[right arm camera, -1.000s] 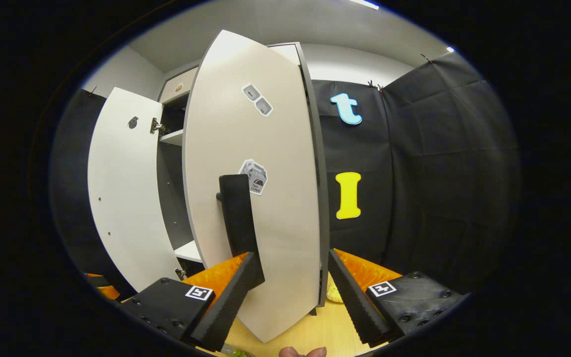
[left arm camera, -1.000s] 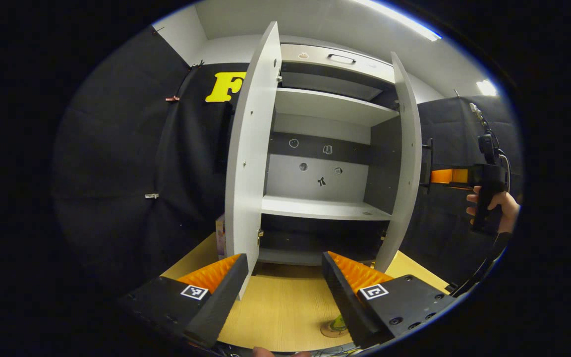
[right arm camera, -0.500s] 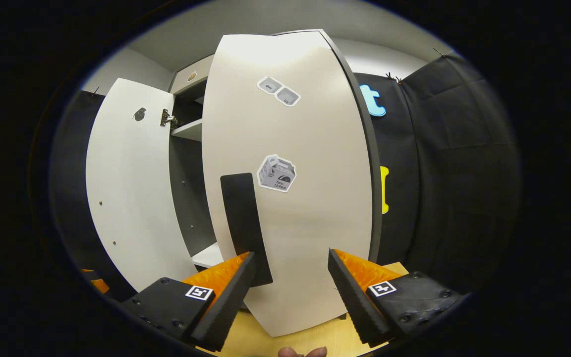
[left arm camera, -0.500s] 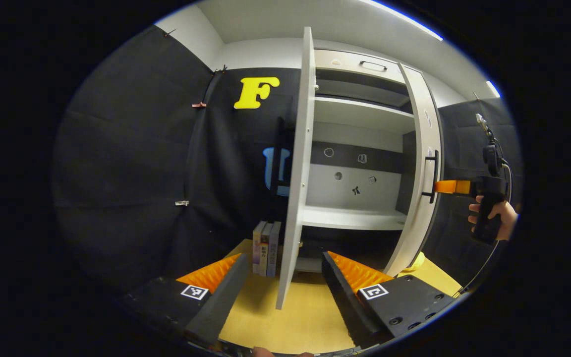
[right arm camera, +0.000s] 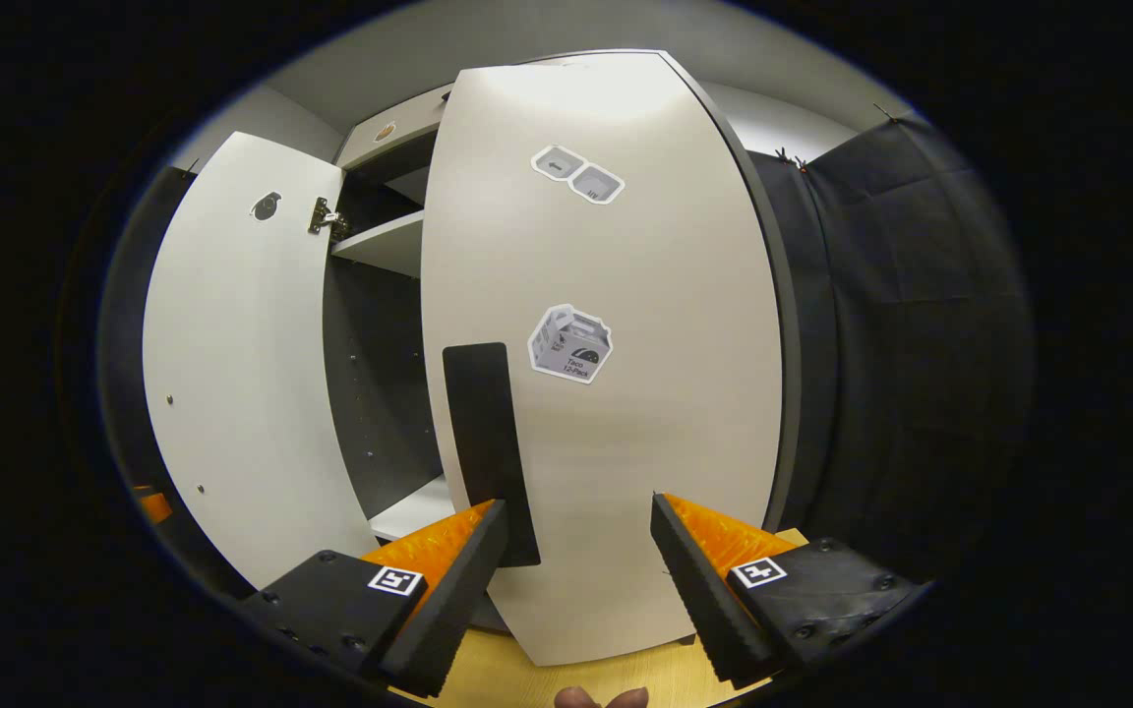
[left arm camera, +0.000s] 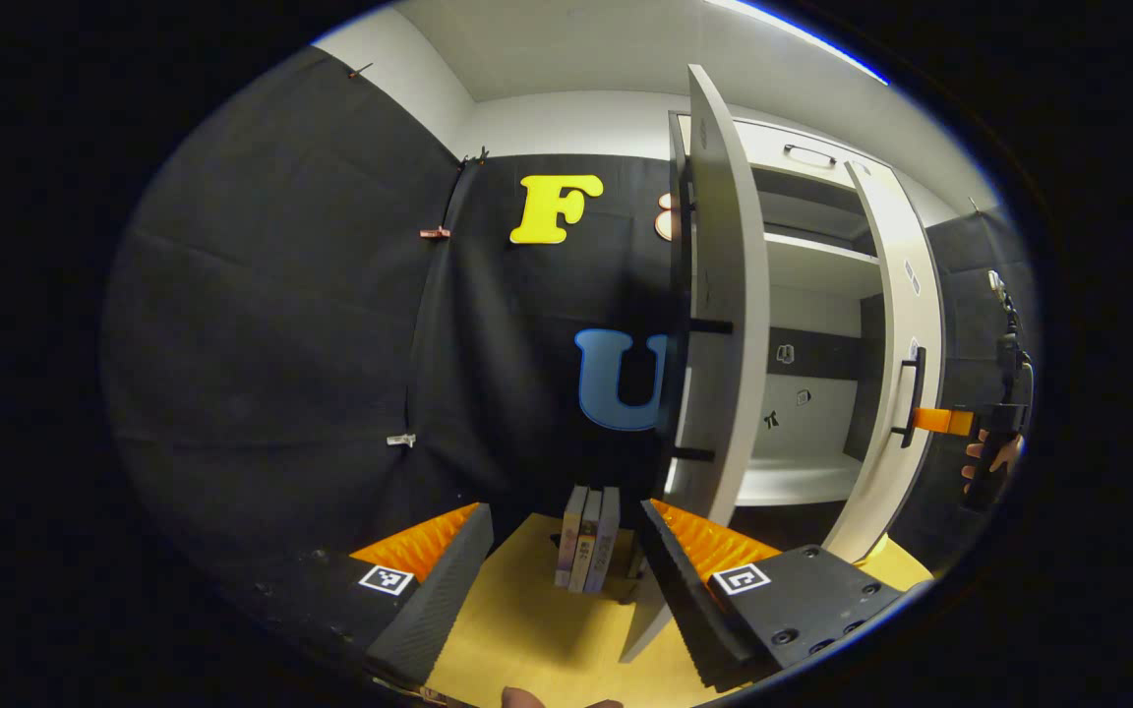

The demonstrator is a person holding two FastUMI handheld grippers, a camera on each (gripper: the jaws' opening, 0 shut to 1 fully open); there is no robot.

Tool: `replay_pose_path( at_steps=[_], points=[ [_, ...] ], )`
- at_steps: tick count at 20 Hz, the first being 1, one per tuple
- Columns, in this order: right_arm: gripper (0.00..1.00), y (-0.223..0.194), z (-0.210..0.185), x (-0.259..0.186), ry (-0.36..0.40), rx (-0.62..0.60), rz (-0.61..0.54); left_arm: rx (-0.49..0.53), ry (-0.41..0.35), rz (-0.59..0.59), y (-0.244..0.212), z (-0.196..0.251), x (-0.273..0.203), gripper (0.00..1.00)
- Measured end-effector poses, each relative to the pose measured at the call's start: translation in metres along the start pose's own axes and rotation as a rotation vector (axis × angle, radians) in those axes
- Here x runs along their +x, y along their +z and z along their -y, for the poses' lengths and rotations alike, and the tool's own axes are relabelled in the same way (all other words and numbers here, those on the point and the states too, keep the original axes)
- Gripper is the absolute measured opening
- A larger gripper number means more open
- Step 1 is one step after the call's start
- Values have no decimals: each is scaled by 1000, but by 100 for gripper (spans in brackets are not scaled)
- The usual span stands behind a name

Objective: Grasp the bottle in the cabinet with the left hand and place it on the coaster, then close the right door with the right hand and the left door with the left hand.

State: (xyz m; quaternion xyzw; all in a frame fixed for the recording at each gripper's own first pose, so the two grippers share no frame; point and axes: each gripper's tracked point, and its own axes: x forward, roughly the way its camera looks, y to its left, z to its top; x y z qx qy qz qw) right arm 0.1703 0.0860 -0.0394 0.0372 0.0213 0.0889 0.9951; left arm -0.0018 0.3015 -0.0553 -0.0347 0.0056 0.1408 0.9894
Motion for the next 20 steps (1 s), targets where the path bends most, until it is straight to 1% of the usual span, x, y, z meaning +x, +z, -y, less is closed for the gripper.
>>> replay_pose_path(
  at_steps=[2, 4, 6, 8, 9, 10, 11, 13, 15, 20],
  points=[
    [98, -1, -1, 2, -11, -13, -1, 24, 10, 2, 5, -4, 22, 95],
    [98, -1, 0, 2, -29, -15, -5, 24, 11, -4, 6, -3, 41, 95],
    [98, -1, 0, 0, -41, -3, -14, -3, 9, -25, 2, 1, 54, 95],
    [98, 1, 4, -8, -51, 13, -14, -33, -14, -37, -1, 12, 60, 95],
    [98, 3, 6, -15, -52, 21, -11, -32, -6, -33, 0, 11, 58, 95],
    [98, 5, 10, -22, -53, 27, -7, -27, 1, -28, -1, 11, 57, 93],
    [98, 7, 15, -28, -57, 32, -4, -22, 0, -25, -1, 14, 56, 93],
    [98, 10, 23, -37, -64, 36, 4, -2, -29, -25, 1, 27, 57, 94],
    [98, 13, 32, -44, -70, 33, 11, 15, -59, -26, -2, 43, 47, 94],
    [98, 7, 51, -57, -75, 57, -11, 35, -112, -32, -6, 83, 35, 94]
  ],
)
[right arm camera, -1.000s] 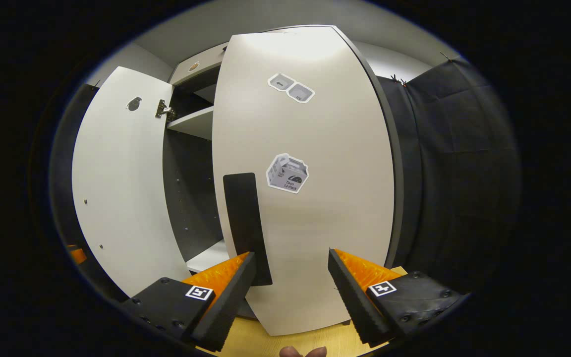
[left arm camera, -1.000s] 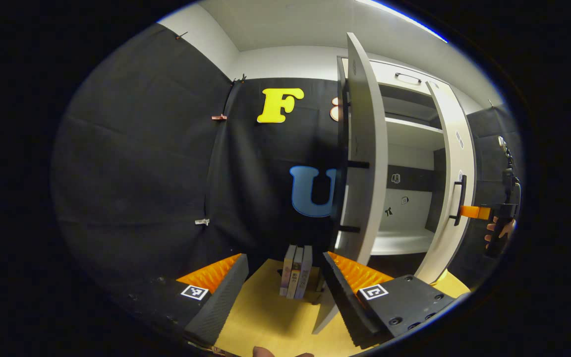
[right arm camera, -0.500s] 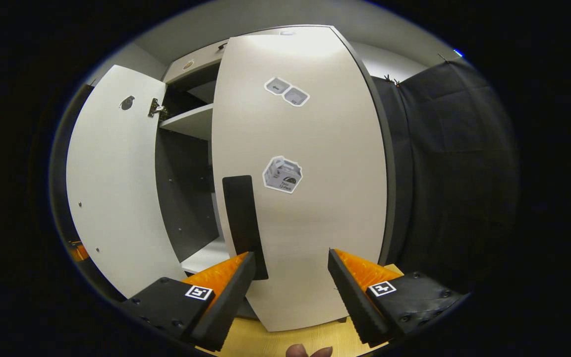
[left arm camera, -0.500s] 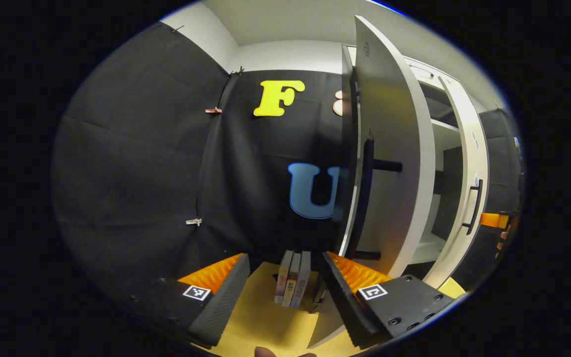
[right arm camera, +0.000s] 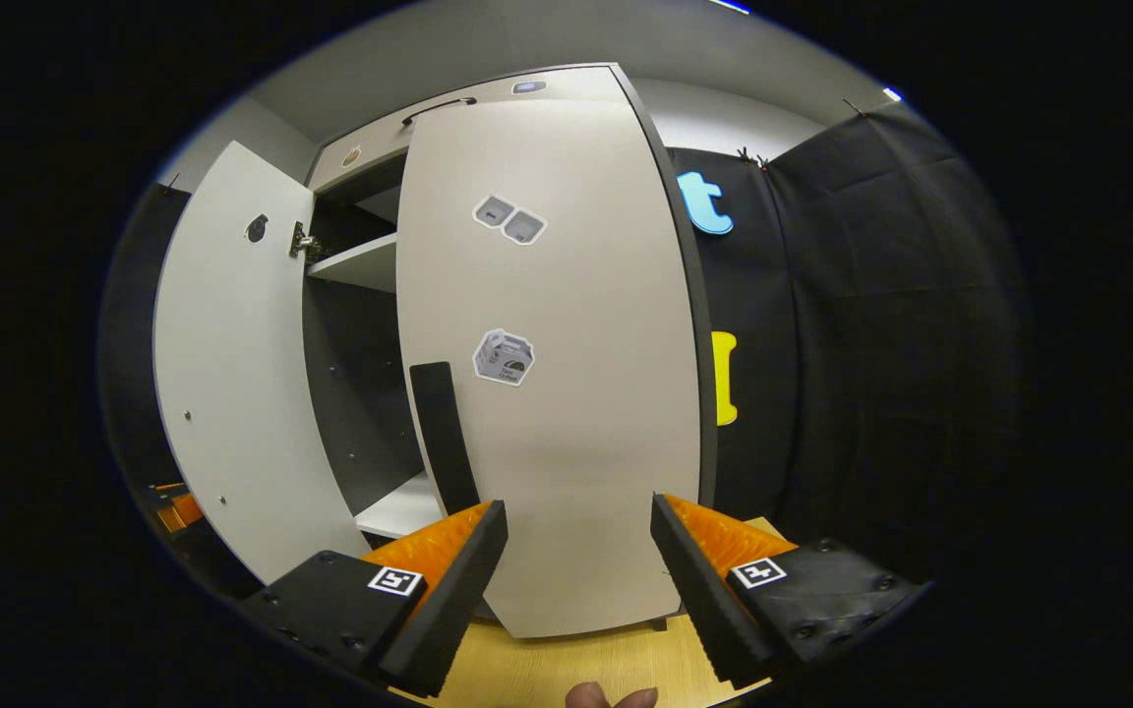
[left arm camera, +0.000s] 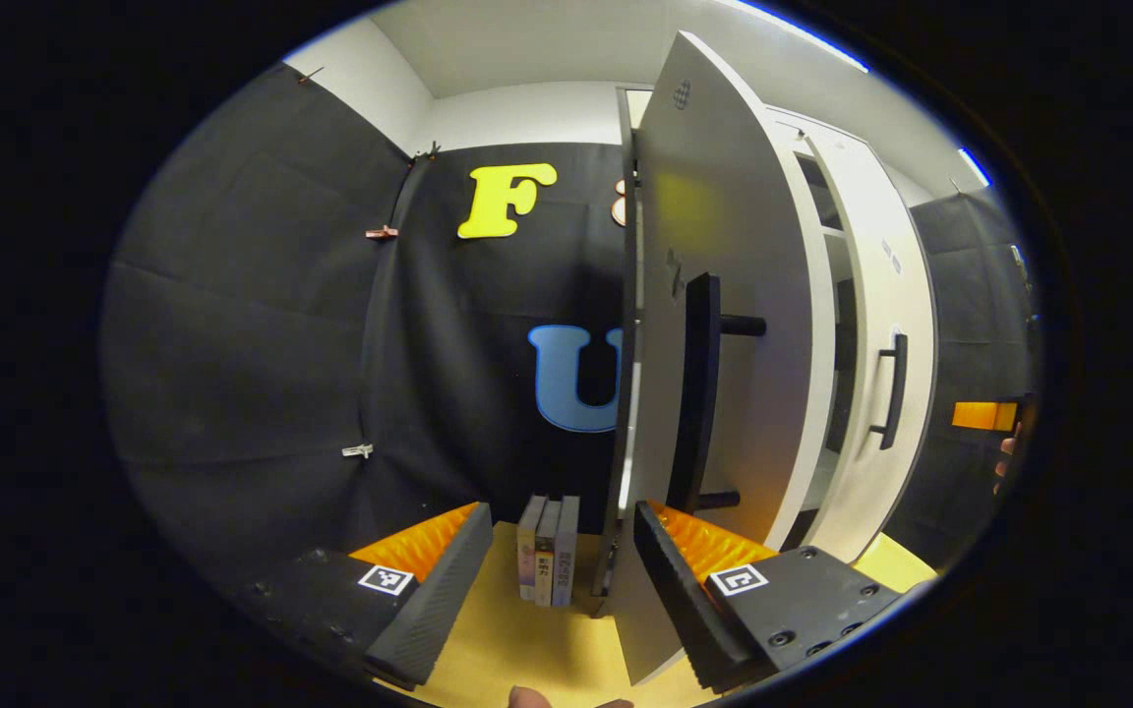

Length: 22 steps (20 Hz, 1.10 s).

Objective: Grasp the bottle in the cabinet with the left hand and place it on the coaster, then close the right door with the right hand and the left door with the left hand.

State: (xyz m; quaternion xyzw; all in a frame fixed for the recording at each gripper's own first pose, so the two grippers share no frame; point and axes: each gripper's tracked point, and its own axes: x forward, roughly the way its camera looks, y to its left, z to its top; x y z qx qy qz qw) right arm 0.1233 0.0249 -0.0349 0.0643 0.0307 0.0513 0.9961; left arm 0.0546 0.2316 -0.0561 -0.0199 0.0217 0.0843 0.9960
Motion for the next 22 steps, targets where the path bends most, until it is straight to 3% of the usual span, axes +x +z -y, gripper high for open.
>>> replay_pose_path(
  at_steps=[9, 16, 22],
  points=[
    [98, 3, 21, -21, 6, -13, -1, 3, -102, -2, 3, 68, 5, 94],
    [98, 4, 42, -31, -15, -16, -3, 16, -229, 16, 11, 143, 24, 92],
    [98, 13, 64, -39, -49, -22, 18, -5, -233, 1, 12, 174, 50, 94]
  ],
)
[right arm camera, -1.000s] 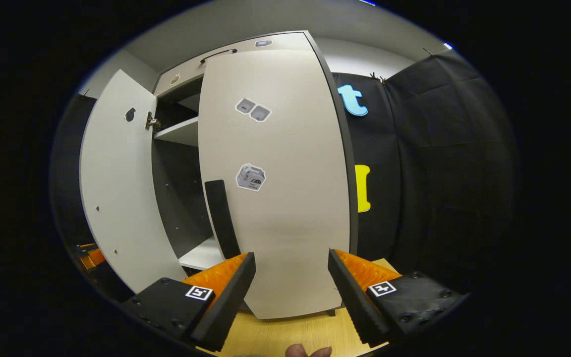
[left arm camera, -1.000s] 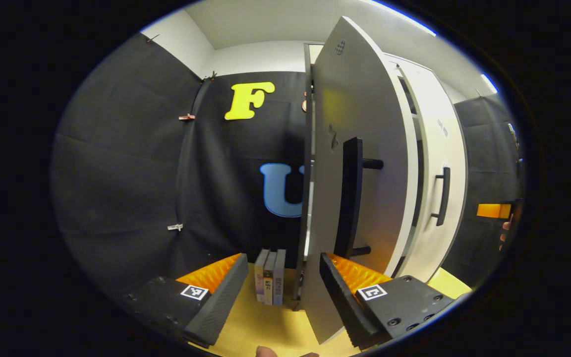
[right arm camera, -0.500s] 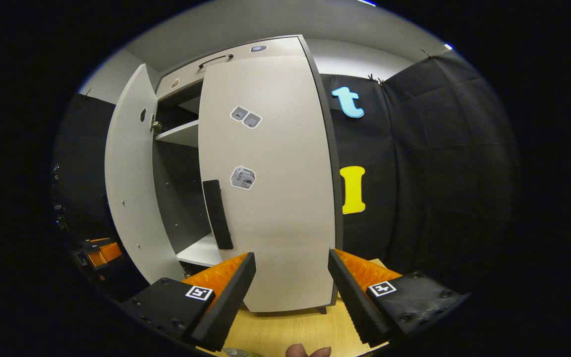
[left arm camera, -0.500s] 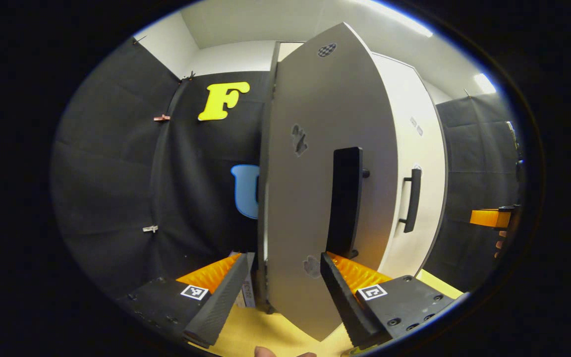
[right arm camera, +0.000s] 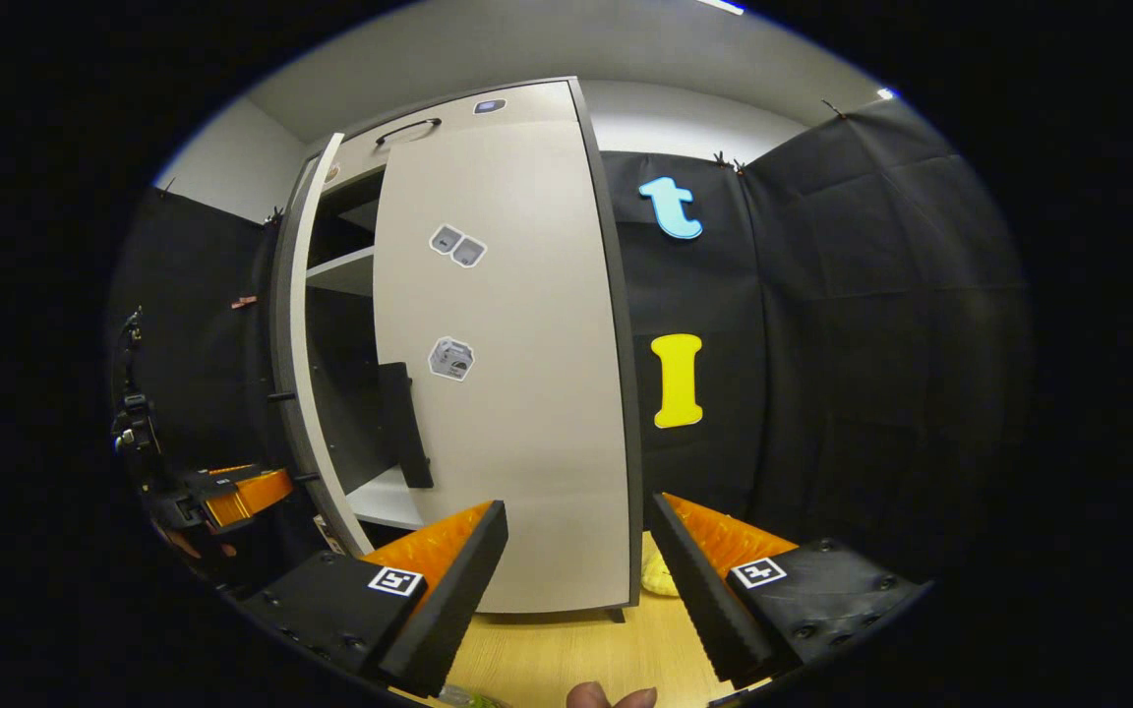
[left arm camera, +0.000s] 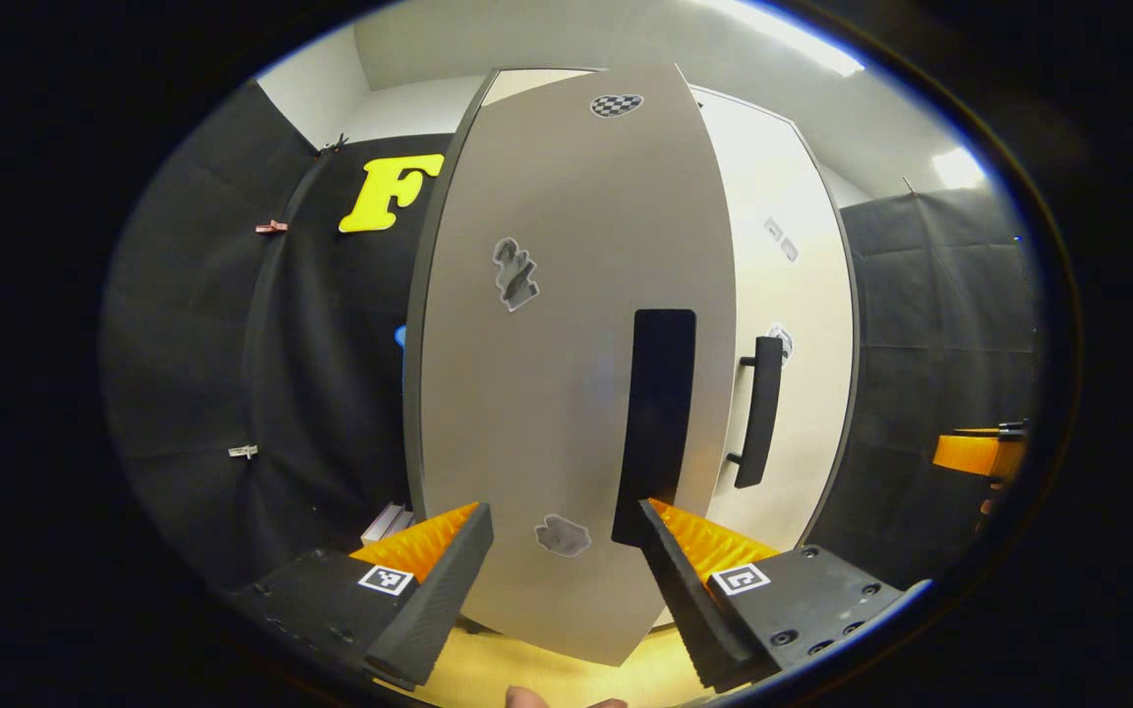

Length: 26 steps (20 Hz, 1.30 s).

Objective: Grasp the bottle in the cabinet with the left hand and place it on the coaster, then close the right door with the right hand and the left door with the left hand.

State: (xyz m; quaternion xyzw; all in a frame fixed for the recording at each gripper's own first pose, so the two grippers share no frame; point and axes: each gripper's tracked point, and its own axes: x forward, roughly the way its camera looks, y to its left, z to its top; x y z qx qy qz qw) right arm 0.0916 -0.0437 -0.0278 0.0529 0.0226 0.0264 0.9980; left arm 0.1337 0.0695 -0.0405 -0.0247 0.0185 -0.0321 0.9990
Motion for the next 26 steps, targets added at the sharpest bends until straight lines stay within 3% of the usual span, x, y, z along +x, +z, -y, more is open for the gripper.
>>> replay_pose_path(
  at_steps=[7, 16, 26],
  points=[
    [98, 2, 6, 1, -4, 0, -1, 24, 13, 0, -1, 15, 25, 92],
    [98, 1, -10, 5, 25, -10, -10, 69, 15, -7, 0, 23, 46, 95],
    [98, 12, -30, -10, 32, 20, -8, 12, -12, -25, -2, 22, -10, 95]
  ],
)
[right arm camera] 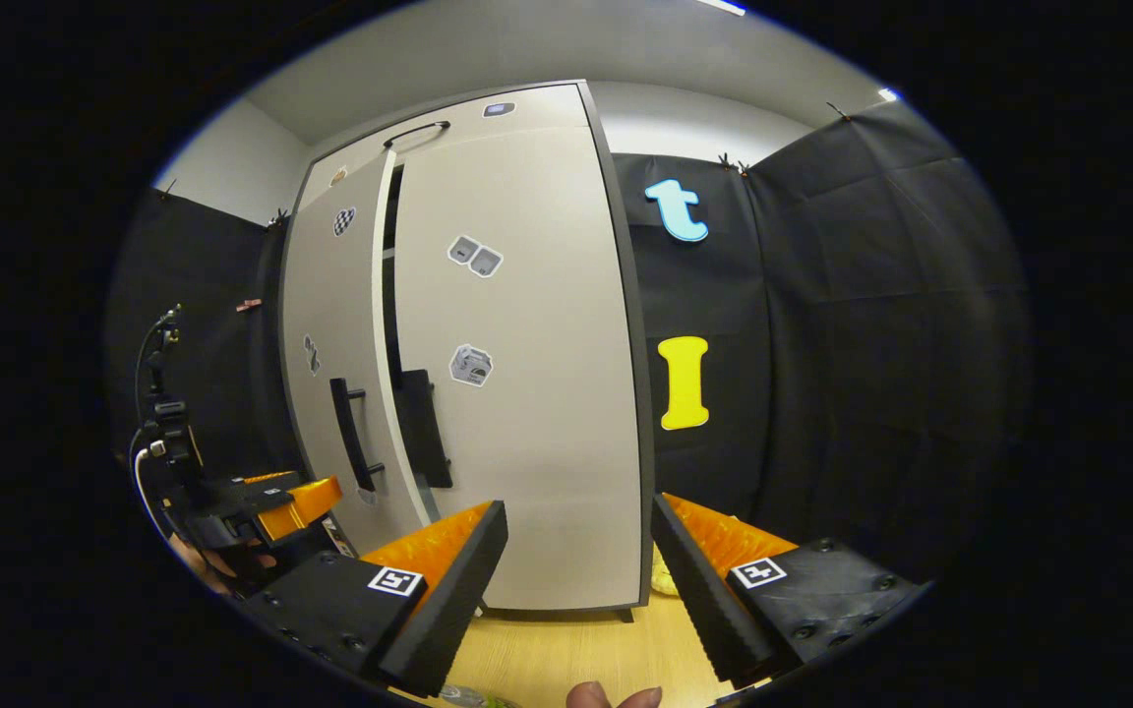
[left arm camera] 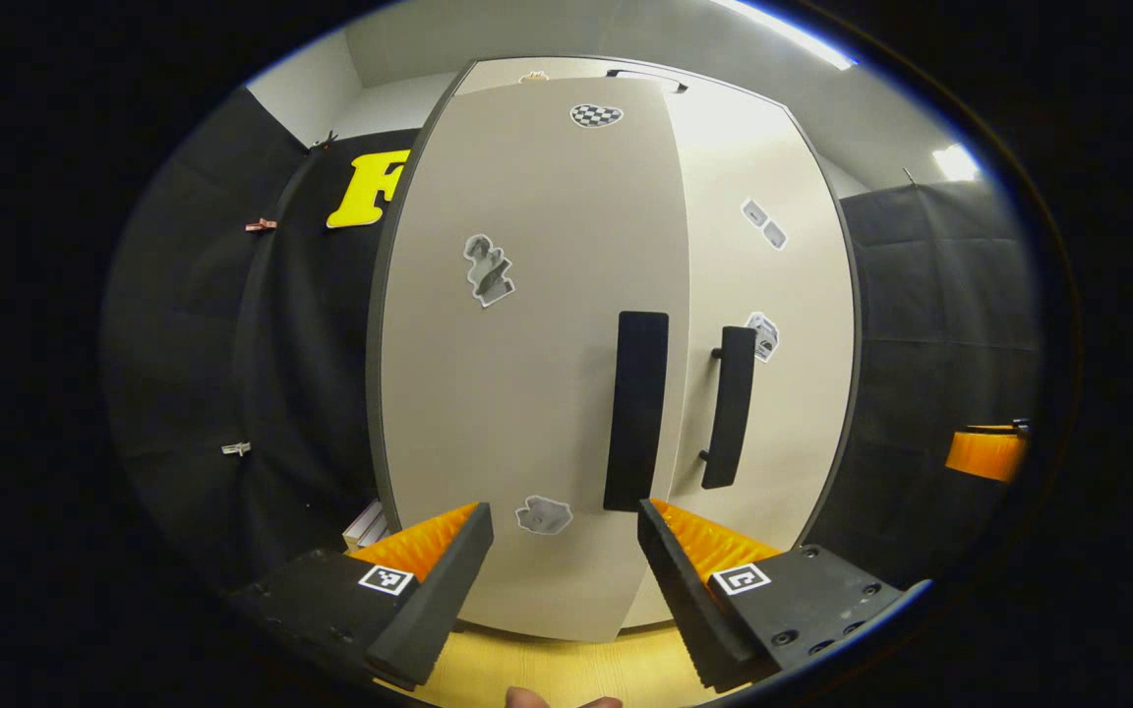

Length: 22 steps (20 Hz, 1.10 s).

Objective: Grasp the bottle in the cabinet with the left hand and place it on the coaster, then close the right door with the right hand and the left door with the left hand.

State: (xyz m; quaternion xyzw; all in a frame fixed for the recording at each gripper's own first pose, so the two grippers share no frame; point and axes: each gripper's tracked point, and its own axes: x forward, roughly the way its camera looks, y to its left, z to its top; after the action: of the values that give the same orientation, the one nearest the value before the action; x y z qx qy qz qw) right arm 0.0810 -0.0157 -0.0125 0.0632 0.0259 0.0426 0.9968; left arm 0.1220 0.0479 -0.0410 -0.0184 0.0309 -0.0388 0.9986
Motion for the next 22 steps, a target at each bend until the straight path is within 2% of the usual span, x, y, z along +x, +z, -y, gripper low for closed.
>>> replay_pose_path(
  at_steps=[6, 12, 16, 22],
  points=[
    [98, 11, -28, -21, 27, -56, 45, 43, 2, 33, 17, -2, -51, 95],
    [97, 14, -57, -50, 49, -56, 76, 88, -10, 73, 31, 9, -100, 95],
    [98, 9, -69, -61, 69, -21, 56, 62, -8, 59, 28, 15, -125, 95],
    [97, 7, -70, -72, 61, -20, 55, 43, 40, 61, 24, 8, -147, 95]
  ],
)
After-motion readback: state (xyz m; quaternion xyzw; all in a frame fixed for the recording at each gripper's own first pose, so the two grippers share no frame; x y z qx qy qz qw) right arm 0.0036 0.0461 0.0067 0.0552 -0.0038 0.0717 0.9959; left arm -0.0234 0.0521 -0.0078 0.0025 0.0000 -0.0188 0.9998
